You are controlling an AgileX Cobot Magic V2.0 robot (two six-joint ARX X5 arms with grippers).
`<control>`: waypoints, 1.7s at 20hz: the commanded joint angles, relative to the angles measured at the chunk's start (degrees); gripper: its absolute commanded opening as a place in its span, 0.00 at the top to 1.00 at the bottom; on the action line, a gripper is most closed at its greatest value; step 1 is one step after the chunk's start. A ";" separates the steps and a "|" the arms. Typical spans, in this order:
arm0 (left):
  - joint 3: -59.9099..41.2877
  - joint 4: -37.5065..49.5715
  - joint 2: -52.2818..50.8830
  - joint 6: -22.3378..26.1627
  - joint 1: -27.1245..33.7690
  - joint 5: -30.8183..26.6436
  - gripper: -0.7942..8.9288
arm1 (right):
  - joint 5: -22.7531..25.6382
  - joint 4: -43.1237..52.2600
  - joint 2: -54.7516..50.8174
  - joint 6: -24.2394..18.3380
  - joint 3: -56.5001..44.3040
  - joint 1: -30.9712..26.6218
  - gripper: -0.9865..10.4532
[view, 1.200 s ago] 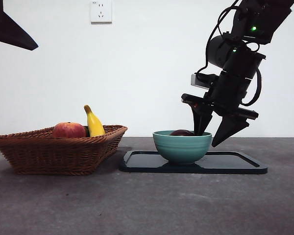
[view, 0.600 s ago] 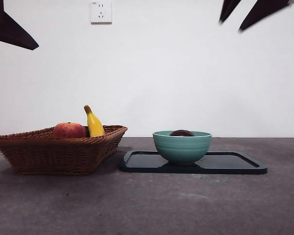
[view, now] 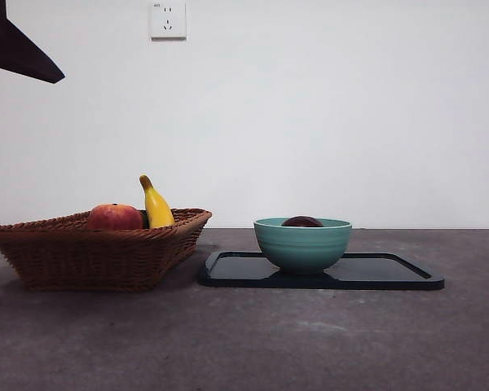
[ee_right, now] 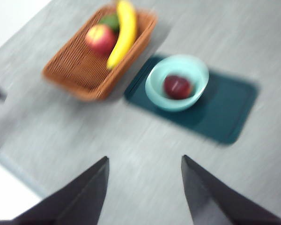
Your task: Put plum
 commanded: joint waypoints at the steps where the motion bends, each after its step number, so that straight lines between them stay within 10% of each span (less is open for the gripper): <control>1: 0.74 0.39 0.31 0.26 -0.24 0.42 0.50 | -3.87 0.13 -5.27 -0.22 -6.29 0.28 0.70; 24: 0.74 0.15 0.28 -0.35 -0.26 0.46 0.50 | -7.78 0.15 -13.88 -0.20 -15.61 0.26 0.70; 34: 11.96 16.13 9.60 -7.63 -5.70 -6.82 0.50 | -7.78 0.17 -13.88 0.39 -15.61 0.26 0.70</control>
